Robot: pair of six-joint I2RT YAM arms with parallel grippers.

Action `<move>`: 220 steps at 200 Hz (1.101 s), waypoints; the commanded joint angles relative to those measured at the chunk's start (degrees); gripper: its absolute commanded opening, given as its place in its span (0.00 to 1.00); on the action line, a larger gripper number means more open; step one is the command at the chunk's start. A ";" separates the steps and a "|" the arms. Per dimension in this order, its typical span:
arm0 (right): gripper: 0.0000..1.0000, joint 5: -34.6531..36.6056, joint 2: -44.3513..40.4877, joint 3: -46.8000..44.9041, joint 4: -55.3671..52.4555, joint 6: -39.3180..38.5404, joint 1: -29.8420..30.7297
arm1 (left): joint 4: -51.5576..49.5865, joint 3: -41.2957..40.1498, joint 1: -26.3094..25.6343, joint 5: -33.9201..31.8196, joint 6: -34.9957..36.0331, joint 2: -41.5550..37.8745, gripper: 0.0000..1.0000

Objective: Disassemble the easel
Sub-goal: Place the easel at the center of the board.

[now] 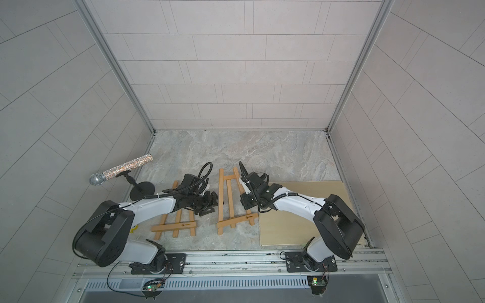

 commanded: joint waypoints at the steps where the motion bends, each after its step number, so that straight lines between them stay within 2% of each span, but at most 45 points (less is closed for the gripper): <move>1: 0.00 1.52 1.30 0.01 0.51 0.76 0.02 | -9.27 2.88 1.62 -4.70 4.28 -2.51 0.74; 58: 0.00 1.12 6.11 4.42 -3.13 0.60 0.06 | -18.31 10.46 2.16 -14.63 8.20 -7.61 0.79; 118: 0.00 1.95 12.24 9.23 -7.01 0.88 1.49 | -19.15 13.86 2.15 -16.26 9.26 -8.03 0.80; 157: 0.08 2.44 13.96 10.42 -8.95 0.54 1.68 | -19.19 14.98 2.21 -16.14 10.73 -7.78 0.83; 220: 0.23 1.63 12.17 11.13 -10.43 0.08 1.27 | -18.71 16.05 2.47 -16.49 12.32 -7.74 0.86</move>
